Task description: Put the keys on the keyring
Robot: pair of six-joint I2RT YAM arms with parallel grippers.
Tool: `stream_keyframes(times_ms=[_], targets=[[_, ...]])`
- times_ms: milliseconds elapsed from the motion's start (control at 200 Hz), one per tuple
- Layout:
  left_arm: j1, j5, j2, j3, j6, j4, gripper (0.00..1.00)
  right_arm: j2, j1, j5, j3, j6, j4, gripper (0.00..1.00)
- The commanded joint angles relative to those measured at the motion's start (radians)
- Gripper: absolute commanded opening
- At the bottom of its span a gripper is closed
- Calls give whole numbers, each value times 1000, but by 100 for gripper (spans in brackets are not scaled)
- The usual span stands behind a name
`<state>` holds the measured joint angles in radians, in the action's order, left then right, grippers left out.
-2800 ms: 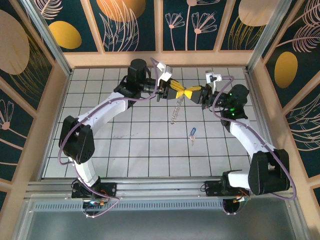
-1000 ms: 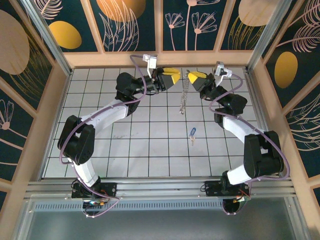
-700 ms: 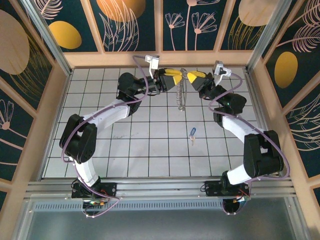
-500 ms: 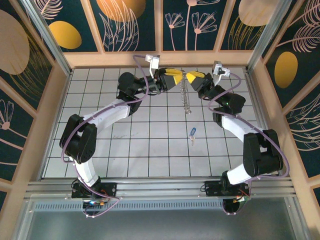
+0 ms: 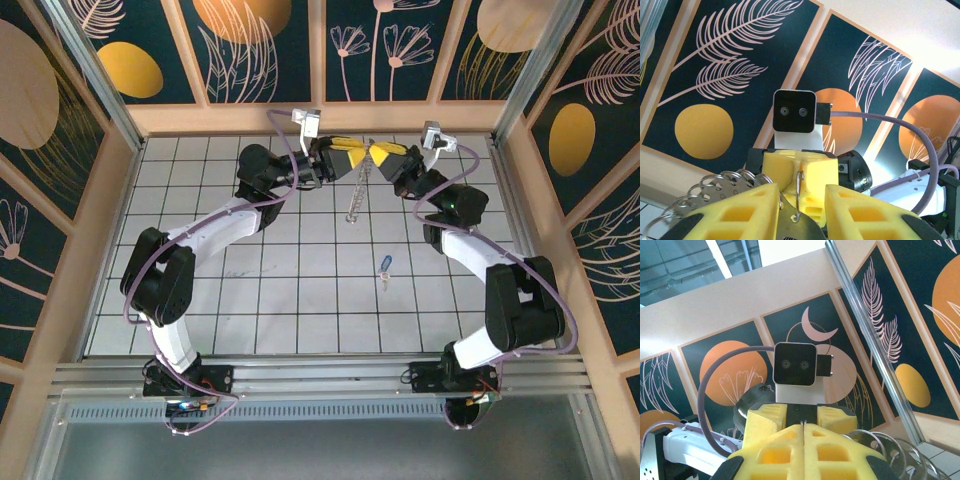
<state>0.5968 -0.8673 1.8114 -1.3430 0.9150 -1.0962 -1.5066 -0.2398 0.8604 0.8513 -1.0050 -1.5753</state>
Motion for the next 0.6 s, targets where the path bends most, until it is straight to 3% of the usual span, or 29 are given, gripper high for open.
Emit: stream_keyframes(times_ms=[0, 596], targets=[[6, -16, 9, -30, 3, -28, 28, -6, -10, -3, 36, -10, -150, 0], [9, -31, 19, -35, -8, -17, 3, -12, -13, 5, 37, -10, -149, 0]])
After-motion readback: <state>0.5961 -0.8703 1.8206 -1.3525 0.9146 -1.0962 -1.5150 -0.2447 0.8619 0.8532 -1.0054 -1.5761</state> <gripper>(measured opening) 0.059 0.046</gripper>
